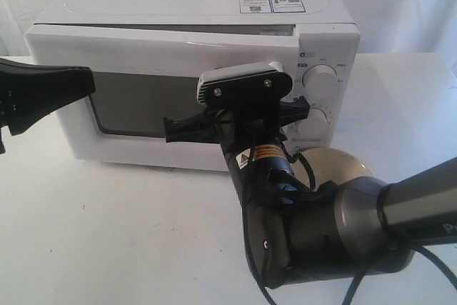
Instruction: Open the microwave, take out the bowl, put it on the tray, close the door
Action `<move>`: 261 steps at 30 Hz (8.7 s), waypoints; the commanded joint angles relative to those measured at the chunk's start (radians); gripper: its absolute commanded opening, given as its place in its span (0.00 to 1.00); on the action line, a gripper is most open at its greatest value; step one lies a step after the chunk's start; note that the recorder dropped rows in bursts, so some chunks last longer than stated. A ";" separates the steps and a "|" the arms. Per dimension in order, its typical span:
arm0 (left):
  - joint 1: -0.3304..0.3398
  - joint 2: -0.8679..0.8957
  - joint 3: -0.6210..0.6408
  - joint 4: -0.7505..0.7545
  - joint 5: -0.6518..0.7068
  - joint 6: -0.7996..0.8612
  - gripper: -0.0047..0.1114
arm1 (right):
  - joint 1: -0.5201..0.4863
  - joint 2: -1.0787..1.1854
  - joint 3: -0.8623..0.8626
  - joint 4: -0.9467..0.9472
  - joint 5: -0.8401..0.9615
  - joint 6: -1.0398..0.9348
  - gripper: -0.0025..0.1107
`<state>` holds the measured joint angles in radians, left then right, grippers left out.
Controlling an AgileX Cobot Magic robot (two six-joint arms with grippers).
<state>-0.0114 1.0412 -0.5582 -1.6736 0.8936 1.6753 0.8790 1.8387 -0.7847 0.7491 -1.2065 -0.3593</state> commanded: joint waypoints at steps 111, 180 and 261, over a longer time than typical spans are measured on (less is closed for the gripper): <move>0.000 -0.001 -0.007 0.007 0.016 0.004 0.04 | 0.067 -0.232 0.225 0.066 0.479 0.049 0.02; 0.000 -0.005 -0.007 0.039 0.016 0.004 0.04 | -0.651 -1.839 0.785 -0.098 1.285 -0.082 0.02; 0.000 -0.788 0.088 0.136 -0.277 -0.337 0.04 | -0.651 -1.839 0.785 -0.798 1.549 0.522 0.02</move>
<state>-0.0114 0.3039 -0.4912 -1.5172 0.6629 1.3609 0.2377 0.0068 -0.0056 -0.0388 0.3425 0.1592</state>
